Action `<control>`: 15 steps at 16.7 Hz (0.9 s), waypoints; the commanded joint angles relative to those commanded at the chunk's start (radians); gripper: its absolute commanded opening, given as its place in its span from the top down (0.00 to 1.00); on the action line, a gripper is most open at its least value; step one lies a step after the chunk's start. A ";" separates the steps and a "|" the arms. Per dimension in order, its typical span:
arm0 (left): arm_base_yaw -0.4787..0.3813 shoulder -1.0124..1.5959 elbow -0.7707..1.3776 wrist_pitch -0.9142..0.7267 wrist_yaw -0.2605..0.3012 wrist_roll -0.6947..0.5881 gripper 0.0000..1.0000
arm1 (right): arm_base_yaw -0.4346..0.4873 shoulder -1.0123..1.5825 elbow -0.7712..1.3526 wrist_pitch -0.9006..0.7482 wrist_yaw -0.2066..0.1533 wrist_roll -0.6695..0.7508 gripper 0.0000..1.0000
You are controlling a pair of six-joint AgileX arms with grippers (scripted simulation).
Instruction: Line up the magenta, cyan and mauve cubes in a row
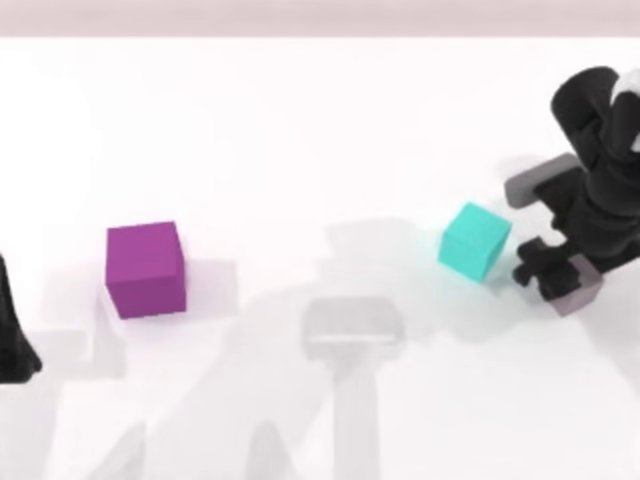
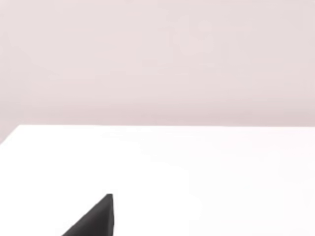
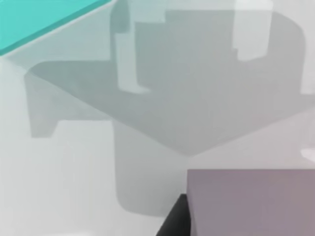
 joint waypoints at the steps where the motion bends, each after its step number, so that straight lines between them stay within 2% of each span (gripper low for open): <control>1: 0.000 0.000 0.000 0.000 0.000 0.000 0.00 | 0.000 0.000 0.000 0.000 0.000 0.000 1.00; 10: 0.000 0.000 0.000 0.000 0.000 0.000 0.00 | 0.001 -0.043 0.026 -0.034 -0.009 0.006 1.00; 15: 0.000 0.000 0.000 0.000 0.000 0.000 0.00 | 0.005 -0.099 0.124 -0.198 -0.010 0.005 1.00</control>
